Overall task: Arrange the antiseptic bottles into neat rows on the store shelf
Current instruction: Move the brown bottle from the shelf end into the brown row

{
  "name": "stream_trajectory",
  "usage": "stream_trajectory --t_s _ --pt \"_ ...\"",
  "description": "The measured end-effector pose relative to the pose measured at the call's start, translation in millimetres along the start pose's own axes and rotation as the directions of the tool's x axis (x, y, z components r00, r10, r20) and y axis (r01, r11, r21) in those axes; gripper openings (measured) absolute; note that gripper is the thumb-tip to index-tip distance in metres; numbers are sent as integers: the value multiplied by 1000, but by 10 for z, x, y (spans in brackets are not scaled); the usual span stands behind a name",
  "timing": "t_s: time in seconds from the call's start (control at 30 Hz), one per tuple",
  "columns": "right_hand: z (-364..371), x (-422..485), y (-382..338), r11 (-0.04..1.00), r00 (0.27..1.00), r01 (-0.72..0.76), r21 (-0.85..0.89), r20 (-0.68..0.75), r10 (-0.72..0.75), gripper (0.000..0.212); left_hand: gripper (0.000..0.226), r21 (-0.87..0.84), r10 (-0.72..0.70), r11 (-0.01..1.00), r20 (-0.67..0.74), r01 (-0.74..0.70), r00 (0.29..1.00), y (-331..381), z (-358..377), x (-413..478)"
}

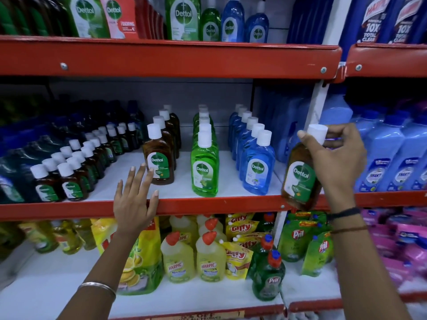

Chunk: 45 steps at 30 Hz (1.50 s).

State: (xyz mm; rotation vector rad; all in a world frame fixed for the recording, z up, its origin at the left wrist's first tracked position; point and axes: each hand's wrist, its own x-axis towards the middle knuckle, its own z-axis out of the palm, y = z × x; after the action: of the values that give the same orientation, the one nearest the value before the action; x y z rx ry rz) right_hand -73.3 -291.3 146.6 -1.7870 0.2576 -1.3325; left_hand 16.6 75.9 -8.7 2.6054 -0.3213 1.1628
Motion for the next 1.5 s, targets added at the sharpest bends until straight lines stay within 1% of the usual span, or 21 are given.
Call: stream_trajectory --t_s 0.07,0.2,0.37,0.5,0.67,0.83,0.9,1.03,1.1,1.17,1.23,1.27,1.33,1.37,1.4,1.43,1.5 --pt "117 -161 -161 996 997 -10 92 82 3 36 57 10 -21 1000 7 20 1000 -109 -36 3" --pt "488 -520 -526 957 975 -12 288 214 -52 32 55 30 -48 998 13 48 999 -369 -124 -13" --pt "1100 -921 -957 911 946 -43 410 311 -96 33 53 63 -2 998 26 1 1000 -514 -150 -24" --pt "1557 -1160 -1170 915 925 -47 402 364 -112 33 53 52 -3 999 4 2 1000 -512 -134 -17" --pt "2030 -1349 -1105 951 901 -53 304 426 -87 36 54 54 16 998 -5 -15 1000 -550 -93 -23" --pt "2232 -1439 -1012 965 884 -80 249 466 -46 34 53 51 31 998 -28 -29 999 -561 -69 -23" --pt "2247 -1453 -1021 970 884 -71 234 466 -48 34 54 56 37 998 -26 -35 999 -569 -63 -22" --pt "2213 -1461 -1001 965 872 -81 250 487 -52 32 53 47 31 998 -37 -29 999 -543 -72 -32" --pt "2165 -1492 -961 945 851 -110 307 521 -70 29 51 -5 -18 1000 -20 18 1000 -480 -110 -21" --pt "2076 -1592 -901 913 835 -162 374 546 -75 35 51 -105 -103 989 9 103 995 -379 -175 4" --pt "1944 -1773 -820 903 813 -227 365 581 -31 45 53 -268 -188 945 34 190 982 -250 -277 39" --pt "1878 -1878 -778 904 801 -260 338 598 6 52 55 -362 -227 901 75 238 971 -178 -343 64" --pt "1781 -2045 -712 897 779 -325 301 623 73 62 56 -506 -278 795 189 336 942 -44 -429 117" --pt "1764 -2090 -680 897 779 -330 295 622 82 66 58 -539 -281 752 257 378 925 13 -463 151" --pt "1765 -2106 -647 899 782 -323 295 618 78 65 61 -560 -277 719 312 412 909 59 -497 179" --pt "1777 -2093 -626 900 781 -318 298 620 70 60 65 -578 -269 689 356 438 895 86 -516 203" --pt "1821 -2042 -601 898 768 -322 299 637 63 54 72 -607 -264 630 419 484 869 101 -550 232"
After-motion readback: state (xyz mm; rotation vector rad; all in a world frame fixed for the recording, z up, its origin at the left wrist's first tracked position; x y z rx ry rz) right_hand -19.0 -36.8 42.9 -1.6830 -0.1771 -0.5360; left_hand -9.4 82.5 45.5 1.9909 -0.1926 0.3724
